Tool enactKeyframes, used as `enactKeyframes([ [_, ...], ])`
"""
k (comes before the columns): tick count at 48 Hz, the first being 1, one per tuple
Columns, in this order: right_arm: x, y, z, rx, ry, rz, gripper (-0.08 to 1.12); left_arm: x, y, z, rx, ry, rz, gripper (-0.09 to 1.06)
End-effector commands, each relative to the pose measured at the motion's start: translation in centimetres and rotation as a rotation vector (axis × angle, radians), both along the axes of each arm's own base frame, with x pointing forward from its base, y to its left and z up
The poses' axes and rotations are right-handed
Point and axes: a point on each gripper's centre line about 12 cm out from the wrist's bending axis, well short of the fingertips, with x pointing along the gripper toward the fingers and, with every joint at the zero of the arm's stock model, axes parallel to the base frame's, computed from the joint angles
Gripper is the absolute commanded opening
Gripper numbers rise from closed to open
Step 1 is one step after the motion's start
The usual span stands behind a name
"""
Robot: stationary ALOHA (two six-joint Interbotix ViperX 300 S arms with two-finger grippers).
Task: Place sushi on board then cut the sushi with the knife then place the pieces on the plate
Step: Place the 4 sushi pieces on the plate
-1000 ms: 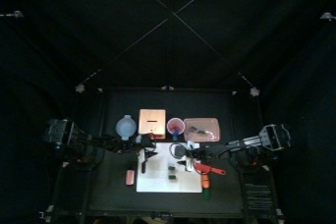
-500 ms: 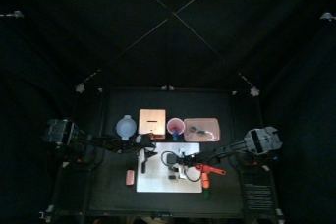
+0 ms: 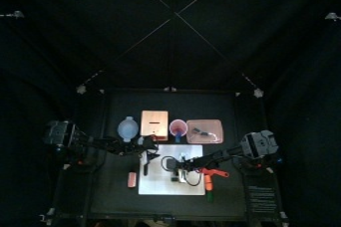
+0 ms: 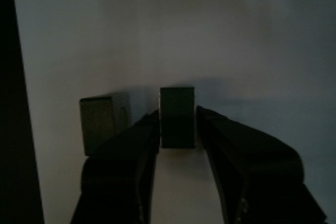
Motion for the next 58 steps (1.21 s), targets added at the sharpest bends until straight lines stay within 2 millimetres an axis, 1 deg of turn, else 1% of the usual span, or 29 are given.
enactKeyframes([
  [1,0.5,0.0,2.3,0.013,-0.062,-0.005,0.66,0.4,0.0,0.6,0.0,-0.024,0.0,0.79],
  [5,0.1,-0.2,3.4,0.015,-0.082,-0.008,0.63,0.4,0.0,0.6,0.001,-0.023,0.0,0.79],
  [10,-0.9,-1.4,4.9,0.01,-0.097,-0.031,0.62,0.4,0.0,0.6,0.0,-0.024,0.001,0.79],
  [19,-4.9,-4.9,7.9,0.005,-0.104,-0.12,0.62,0.4,0.0,0.6,0.0,-0.024,0.0,0.79],
  [23,-7.1,-6.9,8.6,-0.006,-0.084,-0.177,0.62,0.4,0.0,0.6,0.0,-0.024,0.001,0.79],
  [26,-8.9,-8.6,8.6,-0.013,-0.055,-0.236,0.62,0.5,0.0,0.7,-0.001,-0.026,0.002,0.79],
  [28,-10.4,-10.2,8.5,-0.021,-0.029,-0.29,0.62,0.5,0.0,0.7,0.002,-0.026,0.0,0.79],
  [30,-11.6,-11.4,8.3,-0.031,-0.009,-0.328,0.62,0.5,0.0,0.7,0.001,-0.026,0.001,0.79],
  [31,-11.9,-11.6,8.3,-0.034,-0.008,-0.337,0.62,0.5,0.0,0.7,0.0,-0.026,0.001,0.79],
  [34,-13.8,-13.5,7.8,-0.052,0.018,-0.406,0.62,0.5,0.0,0.7,-0.001,-0.027,0.002,0.79],
  [38,-15.7,-15.2,7.0,-0.065,0.044,-0.476,0.62,0.5,0.0,0.6,0.001,-0.024,0.001,0.79],
  [42,-17.5,-16.8,5.7,-0.076,0.091,-0.541,0.62,0.5,0.0,0.7,-0.001,-0.026,0.002,0.79],
  [45,-18.4,-17.4,4.9,-0.085,0.121,-0.567,0.62,0.5,0.0,0.7,-0.001,-0.026,0.002,0.79],
  [50,-19.6,-17.9,3.6,-0.08,0.159,-0.602,0.63,0.5,0.0,0.7,-0.001,-0.027,0.002,0.79],
  [58,-20.5,-18.0,2.5,-0.073,0.172,-0.616,0.65,0.6,0.2,0.8,-0.001,-0.029,0.007,0.79],
])
